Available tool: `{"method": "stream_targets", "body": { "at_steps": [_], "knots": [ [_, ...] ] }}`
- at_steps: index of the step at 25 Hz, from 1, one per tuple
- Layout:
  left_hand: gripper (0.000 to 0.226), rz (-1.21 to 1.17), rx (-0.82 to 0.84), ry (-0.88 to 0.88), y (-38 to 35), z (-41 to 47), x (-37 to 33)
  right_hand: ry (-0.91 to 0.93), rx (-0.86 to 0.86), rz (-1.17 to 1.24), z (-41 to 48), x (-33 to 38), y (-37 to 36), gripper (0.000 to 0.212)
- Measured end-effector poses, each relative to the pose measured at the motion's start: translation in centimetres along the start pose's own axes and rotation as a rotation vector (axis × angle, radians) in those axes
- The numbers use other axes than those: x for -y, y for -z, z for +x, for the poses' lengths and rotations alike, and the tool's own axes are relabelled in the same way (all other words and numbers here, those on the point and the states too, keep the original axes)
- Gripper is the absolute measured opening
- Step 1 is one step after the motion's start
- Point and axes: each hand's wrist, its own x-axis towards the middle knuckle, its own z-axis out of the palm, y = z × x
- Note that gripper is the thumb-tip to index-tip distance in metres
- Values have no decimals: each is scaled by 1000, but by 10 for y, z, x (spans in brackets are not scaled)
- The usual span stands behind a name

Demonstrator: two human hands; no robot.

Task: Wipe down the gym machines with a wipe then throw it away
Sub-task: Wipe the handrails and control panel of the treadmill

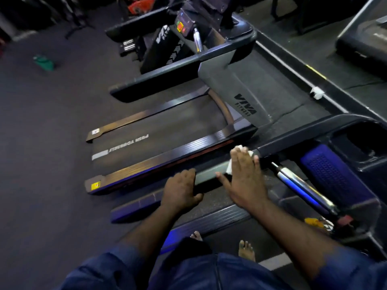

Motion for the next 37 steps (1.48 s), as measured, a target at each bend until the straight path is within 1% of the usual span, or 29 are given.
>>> {"method": "stream_targets", "body": {
  "at_steps": [2,3,4,5,7,8,9,10,12,13,14,15,16,17,18,19,20,21,23,24,25,27,28,29,31,33,34,35,37],
  "knots": [
    [88,-12,-49,-2,-10,-11,6,349,106,-61,-21,-7,3,93],
    [91,-34,-55,-19,-11,-14,10,456,116,-102,-19,-22,6,89],
    [93,-65,-46,-34,-10,-15,15,455,117,-117,-13,-34,9,84],
    [95,-95,-26,-50,-9,-14,19,328,73,-85,-6,-42,9,80],
    [97,-137,2,-62,-5,-11,22,-92,-82,23,7,-45,7,74],
    [99,-150,9,-64,-3,-11,23,-207,-149,31,8,-30,3,73],
    [100,-162,12,-82,-1,-13,26,-207,-163,43,5,-11,-3,73],
    [102,-168,20,-112,1,-13,29,-101,-107,47,-1,7,-8,73],
    [106,-164,44,-181,3,-18,49,265,35,-42,-24,29,-15,71],
    [108,-164,57,-213,3,-24,62,389,77,-101,-31,24,-12,68],
    [111,-174,65,-235,2,-31,77,422,53,-161,-32,16,-6,65],
    [112,-194,65,-247,-2,-37,92,335,-4,-192,-30,9,-3,61],
    [111,-216,54,-251,-7,-42,105,119,-72,-154,-26,6,2,58],
    [109,-236,32,-251,-12,-44,113,-182,-124,-76,-18,6,6,54],
    [107,-251,15,-247,-15,-47,119,-410,-143,17,-9,14,5,50],
    [104,-261,4,-244,-16,-47,121,-476,-154,82,-3,31,3,46],
    [101,-272,-4,-249,-18,-44,122,-382,-174,112,-1,48,-3,42],
    [98,-284,-2,-255,-17,-42,123,-204,-165,135,-4,63,-12,39],
    [93,-306,34,-253,-13,-38,131,178,-88,202,-15,76,-22,40],
    [91,-310,35,-252,-14,-36,135,250,-75,227,-15,73,-17,42],
    [88,-310,23,-254,-14,-36,138,224,-92,263,-11,65,-10,42],
    [83,-314,-10,-251,-12,-39,138,46,-202,320,-4,47,3,37],
    [81,-314,-28,-236,-12,-40,136,-23,-233,318,-3,42,5,37],
    [81,-304,-38,-211,-12,-41,133,-48,-230,293,-3,45,1,36],
    [82,-251,-23,-171,-12,-45,128,39,-174,193,-10,67,-18,38],
    [83,-213,-23,-163,-13,-45,127,168,-103,38,-19,84,-24,51],
    [84,-200,-25,-161,-13,-43,127,195,-82,-59,-20,83,-22,57],
    [84,-188,-32,-156,-12,-43,126,176,-71,-132,-20,80,-18,64],
    [85,-146,-42,-125,-11,-44,121,36,-68,-150,-19,79,-20,79]
  ]
}}
